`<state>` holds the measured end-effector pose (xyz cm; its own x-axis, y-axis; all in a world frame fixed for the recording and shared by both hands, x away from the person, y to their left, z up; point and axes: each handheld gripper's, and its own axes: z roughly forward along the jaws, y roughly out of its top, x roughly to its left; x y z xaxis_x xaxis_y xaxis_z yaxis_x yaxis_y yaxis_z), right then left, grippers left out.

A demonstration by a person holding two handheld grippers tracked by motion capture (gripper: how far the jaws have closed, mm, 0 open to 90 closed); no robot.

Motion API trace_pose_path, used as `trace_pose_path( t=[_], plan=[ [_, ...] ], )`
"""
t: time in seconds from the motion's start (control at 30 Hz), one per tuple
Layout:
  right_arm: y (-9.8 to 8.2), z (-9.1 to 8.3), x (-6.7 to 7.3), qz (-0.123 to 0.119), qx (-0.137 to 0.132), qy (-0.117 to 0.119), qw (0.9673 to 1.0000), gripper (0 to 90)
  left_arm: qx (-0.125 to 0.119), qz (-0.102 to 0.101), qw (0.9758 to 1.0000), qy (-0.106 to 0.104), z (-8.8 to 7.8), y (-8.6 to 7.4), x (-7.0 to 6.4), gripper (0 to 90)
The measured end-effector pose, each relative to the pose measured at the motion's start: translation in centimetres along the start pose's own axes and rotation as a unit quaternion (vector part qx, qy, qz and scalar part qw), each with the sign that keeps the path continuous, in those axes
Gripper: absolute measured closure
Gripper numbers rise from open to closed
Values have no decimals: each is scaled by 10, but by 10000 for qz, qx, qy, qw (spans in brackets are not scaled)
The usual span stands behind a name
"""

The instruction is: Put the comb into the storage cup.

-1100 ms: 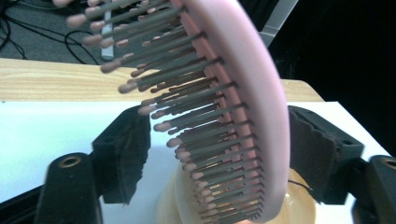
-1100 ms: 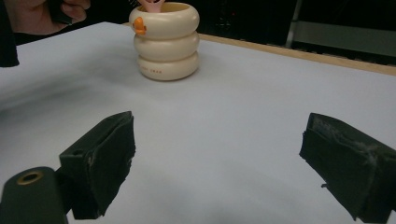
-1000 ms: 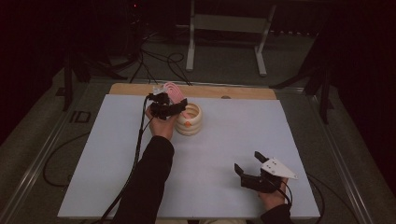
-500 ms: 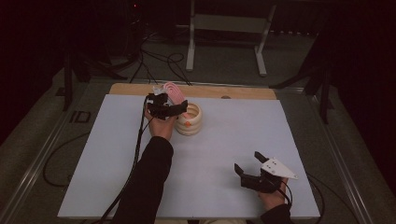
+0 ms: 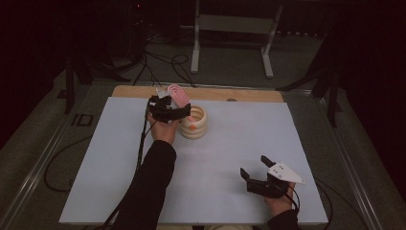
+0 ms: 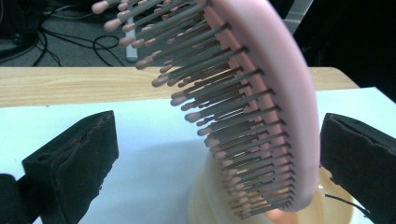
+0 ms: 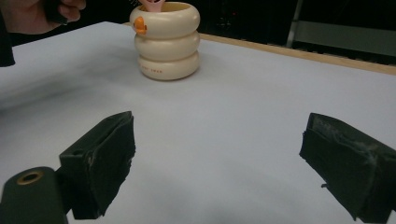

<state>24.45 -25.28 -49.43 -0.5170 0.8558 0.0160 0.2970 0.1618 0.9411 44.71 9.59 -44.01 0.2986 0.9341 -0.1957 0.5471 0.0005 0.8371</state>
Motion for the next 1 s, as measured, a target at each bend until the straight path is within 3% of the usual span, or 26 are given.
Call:
trace_pose_path(
  t=[0.13,0.17,0.47,0.63,0.67,1.0],
  plan=[
    [0,0,0,3,-1,-2,10000,94,-13,29,10000,-83,-4,2,1,2],
    [0,0,0,3,0,-3,10000,94,-55,-54,9999,-150,-7,3,2,2],
    [0,0,0,0,5,-4,10000,94,-15,51,9999,-158,-16,7,5,3],
    [0,0,0,-3,-2,-1,10000,94,27,273,9993,-266,-23,9,5,3],
    [0,0,0,-4,-3,0,10000,94,27,430,9986,-294,-28,8,4,3],
    [0,0,1,-19,-9,1,10000,94,-2,550,9971,-530,-47,-4,4,3]
  ],
)
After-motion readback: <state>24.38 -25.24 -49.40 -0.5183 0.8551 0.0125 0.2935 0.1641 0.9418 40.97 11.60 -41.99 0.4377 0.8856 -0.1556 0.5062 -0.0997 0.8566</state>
